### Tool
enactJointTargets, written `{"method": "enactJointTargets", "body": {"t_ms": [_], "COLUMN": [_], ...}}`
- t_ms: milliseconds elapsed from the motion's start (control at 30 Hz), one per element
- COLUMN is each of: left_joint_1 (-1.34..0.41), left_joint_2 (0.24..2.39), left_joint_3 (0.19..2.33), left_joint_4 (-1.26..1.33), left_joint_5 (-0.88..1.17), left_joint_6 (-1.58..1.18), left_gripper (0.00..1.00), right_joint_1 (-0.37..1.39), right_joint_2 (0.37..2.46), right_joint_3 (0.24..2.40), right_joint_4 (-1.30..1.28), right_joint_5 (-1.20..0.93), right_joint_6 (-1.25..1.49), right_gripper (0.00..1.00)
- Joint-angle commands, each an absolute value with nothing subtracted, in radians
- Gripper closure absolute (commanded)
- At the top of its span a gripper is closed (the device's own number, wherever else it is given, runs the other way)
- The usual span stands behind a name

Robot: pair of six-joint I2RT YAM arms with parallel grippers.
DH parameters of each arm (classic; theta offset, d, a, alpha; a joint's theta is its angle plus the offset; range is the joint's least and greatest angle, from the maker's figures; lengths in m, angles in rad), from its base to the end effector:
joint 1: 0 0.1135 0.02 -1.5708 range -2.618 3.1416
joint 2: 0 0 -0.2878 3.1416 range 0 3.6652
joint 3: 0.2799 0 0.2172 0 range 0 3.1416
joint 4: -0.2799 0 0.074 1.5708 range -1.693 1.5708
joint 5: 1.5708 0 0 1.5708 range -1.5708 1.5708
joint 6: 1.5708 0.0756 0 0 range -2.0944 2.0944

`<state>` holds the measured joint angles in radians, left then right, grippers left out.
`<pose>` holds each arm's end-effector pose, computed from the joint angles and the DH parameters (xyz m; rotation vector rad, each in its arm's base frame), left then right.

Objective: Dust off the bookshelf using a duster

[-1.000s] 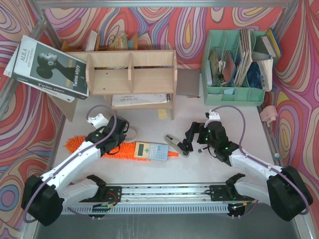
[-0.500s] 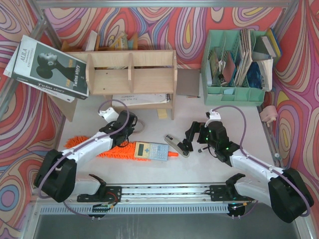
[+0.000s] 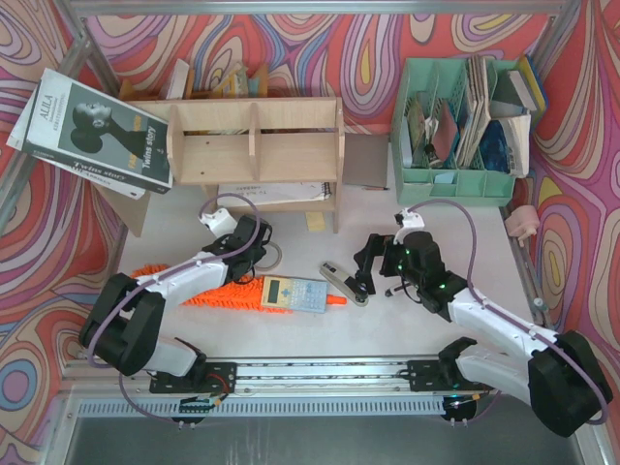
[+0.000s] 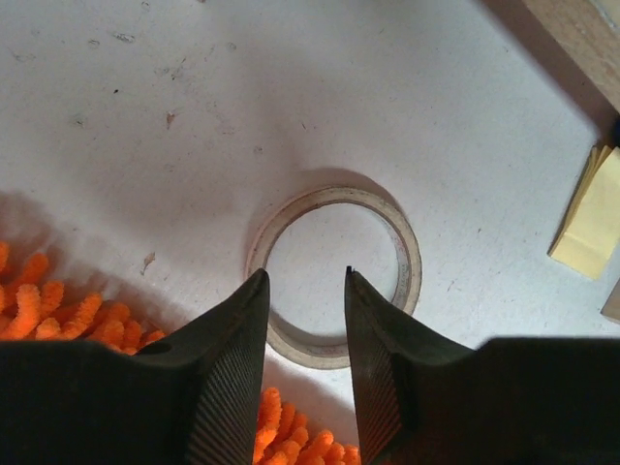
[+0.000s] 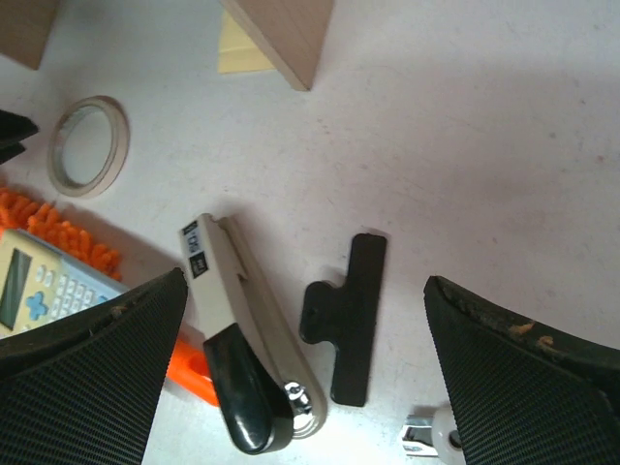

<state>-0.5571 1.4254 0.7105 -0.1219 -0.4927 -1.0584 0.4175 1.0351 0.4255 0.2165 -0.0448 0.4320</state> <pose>0.2476 -0.1121 0.2023 -0.7806 2.1585 -0.2377 0.1967 0.0910 0.2334 -0.0155 2.0123 0.5949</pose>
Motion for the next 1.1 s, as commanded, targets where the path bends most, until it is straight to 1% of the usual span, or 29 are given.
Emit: {"method": "enactJointTargets", "body": {"t_ms": [0, 100, 300, 367, 467, 500, 733, 1067], "left_joint_1": [-0.553, -0.553, -0.553, -0.553, -0.551, -0.551, -0.51, -0.433], "left_joint_2": [1.389, 1.309, 1.063, 0.992, 0.9, 0.877, 0.755, 0.669], "left_joint_3": [0.723, 0.735, 0.697, 0.675, 0.649, 0.645, 0.586, 0.509], "left_joint_4": [-0.144, -0.24, -0.389, -0.421, -0.456, -0.47, -0.526, -0.501], "left_joint_5": [-0.475, -0.483, -0.475, -0.472, -0.452, -0.448, -0.431, -0.362], "left_joint_6": [-1.029, -1.027, -0.98, -0.96, -0.91, -0.895, -0.844, -0.831], "left_gripper": [0.56, 0.49, 0.21, 0.12, 0.04, 0.02, 0.02, 0.02], "right_joint_1": [0.471, 0.549, 0.753, 0.789, 0.854, 0.881, 0.986, 0.998], "right_joint_2": [1.026, 1.035, 1.051, 1.047, 1.04, 1.047, 1.188, 1.388], "right_joint_3": [0.476, 0.502, 0.537, 0.52, 0.494, 0.502, 0.595, 0.72], "right_joint_4": [0.206, 0.199, 0.229, 0.275, 0.35, 0.35, 0.301, 0.28], "right_joint_5": [-0.066, -0.031, 0.083, 0.064, 0.022, 0.016, -0.046, -0.098], "right_joint_6": [0.378, 0.326, 0.143, 0.1, 0.005, -0.026, -0.191, -0.294], "right_gripper": [0.02, 0.01, 0.01, 0.01, 0.01, 0.01, 0.01, 0.01]}}
